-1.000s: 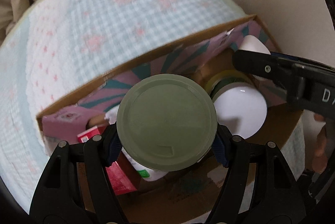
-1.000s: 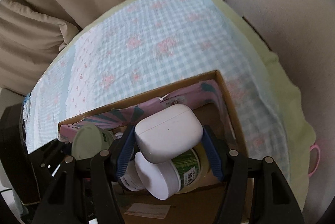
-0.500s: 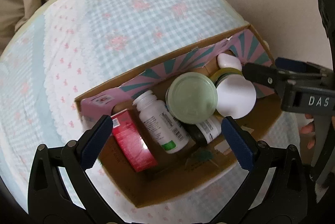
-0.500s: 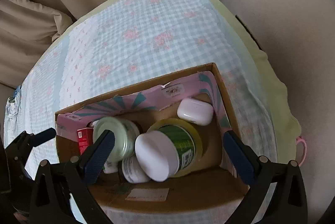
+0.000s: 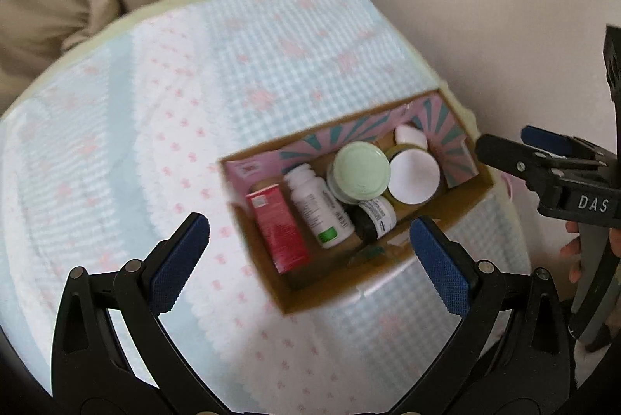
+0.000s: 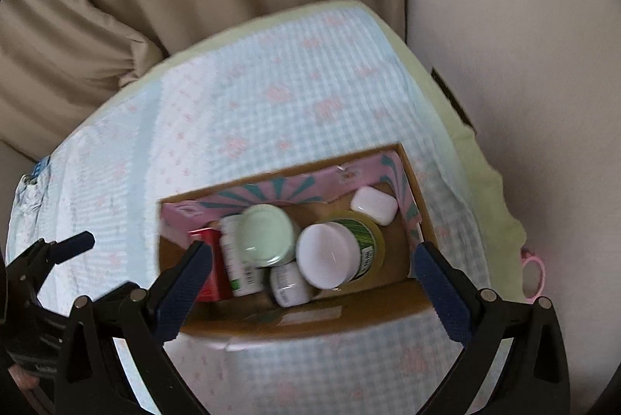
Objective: Organize rigid objects
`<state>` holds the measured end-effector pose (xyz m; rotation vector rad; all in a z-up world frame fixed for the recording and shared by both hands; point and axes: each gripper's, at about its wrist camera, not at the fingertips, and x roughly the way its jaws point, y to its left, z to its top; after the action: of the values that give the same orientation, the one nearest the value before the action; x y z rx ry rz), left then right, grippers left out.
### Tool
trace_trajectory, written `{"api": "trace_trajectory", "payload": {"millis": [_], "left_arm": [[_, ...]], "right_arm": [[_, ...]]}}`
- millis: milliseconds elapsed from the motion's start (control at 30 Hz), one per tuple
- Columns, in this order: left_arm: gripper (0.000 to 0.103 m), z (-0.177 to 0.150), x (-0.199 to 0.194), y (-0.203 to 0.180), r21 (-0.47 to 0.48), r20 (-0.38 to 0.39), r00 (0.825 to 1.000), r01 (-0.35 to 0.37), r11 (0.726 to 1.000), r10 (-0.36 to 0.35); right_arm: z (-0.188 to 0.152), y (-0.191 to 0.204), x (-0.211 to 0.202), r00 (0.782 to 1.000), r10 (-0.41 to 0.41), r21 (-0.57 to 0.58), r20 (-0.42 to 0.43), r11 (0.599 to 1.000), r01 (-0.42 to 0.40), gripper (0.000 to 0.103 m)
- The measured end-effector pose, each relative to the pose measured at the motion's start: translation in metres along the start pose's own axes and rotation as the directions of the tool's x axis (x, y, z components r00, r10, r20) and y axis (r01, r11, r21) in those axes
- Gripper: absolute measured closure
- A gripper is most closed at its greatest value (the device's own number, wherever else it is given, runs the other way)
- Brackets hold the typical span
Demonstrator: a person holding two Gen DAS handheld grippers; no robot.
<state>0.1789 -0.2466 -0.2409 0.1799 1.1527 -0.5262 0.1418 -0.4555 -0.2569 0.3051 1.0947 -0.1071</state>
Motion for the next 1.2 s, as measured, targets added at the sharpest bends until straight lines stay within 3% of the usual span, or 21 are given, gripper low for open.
{"api": "trace_trajectory", "payload": {"millis": [133, 300, 467, 600, 833, 1200], "left_arm": [[0.0, -0.012, -0.076, 0.026, -0.078, 0.071, 0.997, 0.009, 0.997, -0.003], [0.0, -0.035, -0.165, 0.061, -0.18, 0.165, 0.983, -0.045, 0.983, 0.075], [0.0, -0.067, -0.24, 0.087, -0.271, 0.271, 0.946, -0.104, 0.957, 0.179], [0.0, -0.094, -0.284, 0.096, -0.317, 0.344, 0.903, -0.145, 0.937, 0.256], [0.0, -0.125, -0.31, 0.092, -0.338, 0.39, 0.869, -0.172, 0.925, 0.305], [0.0, -0.139, -0.318, 0.067, -0.295, 0.413, 0.86, -0.185, 0.937, 0.3]], "right_arm": [[-0.001, 0.035, -0.06, 0.999, 0.013, -0.043, 0.035, 0.999, -0.011, 0.0], [-0.007, 0.082, -0.125, 0.995, 0.023, -0.097, 0.101, 0.995, -0.013, 0.0], [-0.018, 0.127, -0.179, 0.98, 0.039, -0.178, 0.194, 0.984, -0.004, 0.0], [-0.028, 0.151, -0.209, 0.964, 0.06, -0.21, 0.261, 0.978, -0.004, 0.0], [-0.064, 0.176, -0.233, 0.928, 0.044, -0.256, 0.369, 0.965, 0.056, 0.0], [-0.083, 0.179, -0.25, 0.913, 0.035, -0.239, 0.407, 0.969, 0.069, 0.0]]}}
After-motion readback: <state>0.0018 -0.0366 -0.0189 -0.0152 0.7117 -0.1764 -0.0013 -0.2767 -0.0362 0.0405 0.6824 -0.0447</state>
